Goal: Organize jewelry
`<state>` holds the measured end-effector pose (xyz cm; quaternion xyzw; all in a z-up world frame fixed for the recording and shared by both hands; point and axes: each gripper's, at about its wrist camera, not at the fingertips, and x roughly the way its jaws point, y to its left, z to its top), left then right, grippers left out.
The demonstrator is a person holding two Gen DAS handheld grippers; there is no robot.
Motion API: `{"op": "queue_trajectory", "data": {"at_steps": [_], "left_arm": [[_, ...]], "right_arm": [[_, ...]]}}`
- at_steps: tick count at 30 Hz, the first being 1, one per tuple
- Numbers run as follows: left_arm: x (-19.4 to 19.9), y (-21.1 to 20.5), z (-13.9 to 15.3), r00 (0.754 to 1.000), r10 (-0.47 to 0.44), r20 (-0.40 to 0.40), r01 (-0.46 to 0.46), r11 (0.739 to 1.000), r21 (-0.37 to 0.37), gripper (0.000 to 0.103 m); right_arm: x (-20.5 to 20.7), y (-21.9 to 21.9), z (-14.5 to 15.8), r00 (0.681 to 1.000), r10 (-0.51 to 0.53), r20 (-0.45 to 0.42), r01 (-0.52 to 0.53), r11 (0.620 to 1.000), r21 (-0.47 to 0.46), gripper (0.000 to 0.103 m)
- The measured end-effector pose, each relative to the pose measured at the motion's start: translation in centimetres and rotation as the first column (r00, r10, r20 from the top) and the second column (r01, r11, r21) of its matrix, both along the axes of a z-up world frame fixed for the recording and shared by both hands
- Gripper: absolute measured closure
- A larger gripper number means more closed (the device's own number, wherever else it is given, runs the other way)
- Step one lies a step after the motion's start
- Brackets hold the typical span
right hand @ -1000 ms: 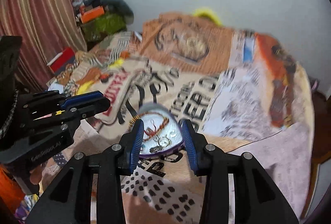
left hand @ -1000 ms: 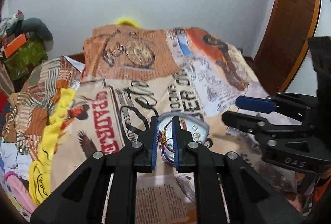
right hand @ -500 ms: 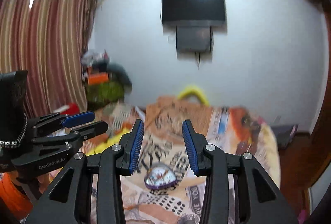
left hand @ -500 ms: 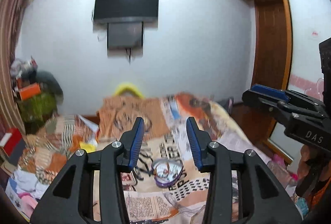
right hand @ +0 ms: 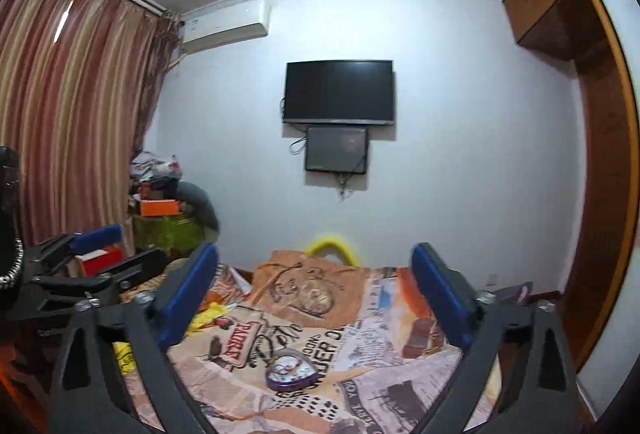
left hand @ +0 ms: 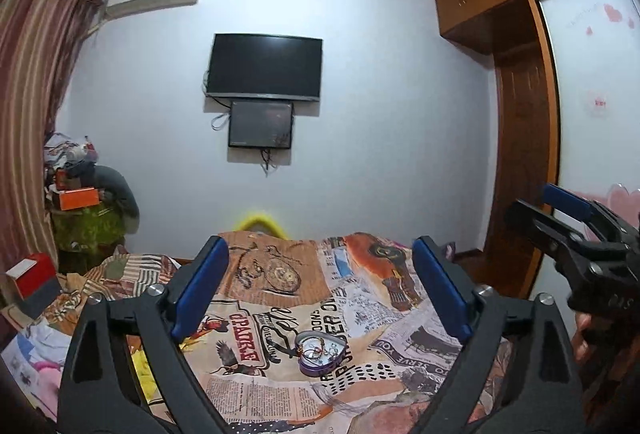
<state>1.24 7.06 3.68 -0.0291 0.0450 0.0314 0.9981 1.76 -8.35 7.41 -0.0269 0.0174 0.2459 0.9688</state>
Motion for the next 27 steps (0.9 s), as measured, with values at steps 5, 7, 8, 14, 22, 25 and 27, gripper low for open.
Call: {"op": "queue_trajectory", "data": {"at_steps": [5, 7, 8, 14, 22, 25, 27], "left_arm": [[-0.8, 0.1, -0.3, 1.0, 0.006, 0.002, -0.006, 1.0, -0.01, 0.007], [-1.1, -0.1, -0.2, 1.0, 0.012, 0.009, -0.012, 1.0, -0.003, 0.006], [-1.3, -0.3, -0.3, 1.0, 0.013, 0.013, -0.013, 1.0, 0.004, 0.006], [-1.5, -1.1, -0.5, 1.0, 0.006, 0.017, -0.006, 1.0, 0.025, 0.004], [-1.2, -1.2, -0.8, 1.0, 0.009, 0.006, -0.009, 1.0, 0.021, 0.003], [-1.2, -1.1, -0.9, 1.0, 0.008, 0.002, -0.009, 1.0, 0.018, 0.002], [-1.2, -1.1, -0.9, 1.0, 0.009, 0.001, -0.009, 1.0, 0.016, 0.002]], "right_arm": [[-0.3, 0.2, 0.1, 1.0, -0.006, -0.007, 0.006, 1.0, -0.019, 0.0], [-0.8, -0.5, -0.1, 1.0, -0.001, -0.016, 0.001, 1.0, -0.017, 0.0], [-0.7, -0.5, -0.1, 1.0, 0.002, -0.024, -0.002, 1.0, -0.012, 0.0], [-1.0, -1.2, -0.6, 0.999, 0.012, -0.046, -0.013, 1.0, -0.003, 0.0], [-1.4, -1.6, -0.9, 0.998, 0.008, -0.055, -0.007, 1.0, 0.001, 0.0], [-1.4, -1.5, -0.8, 0.998, 0.015, -0.065, -0.015, 1.0, 0.006, 0.0], [-1.4, -1.5, -0.9, 0.998, 0.012, -0.065, -0.012, 1.0, 0.005, 0.0]]}}
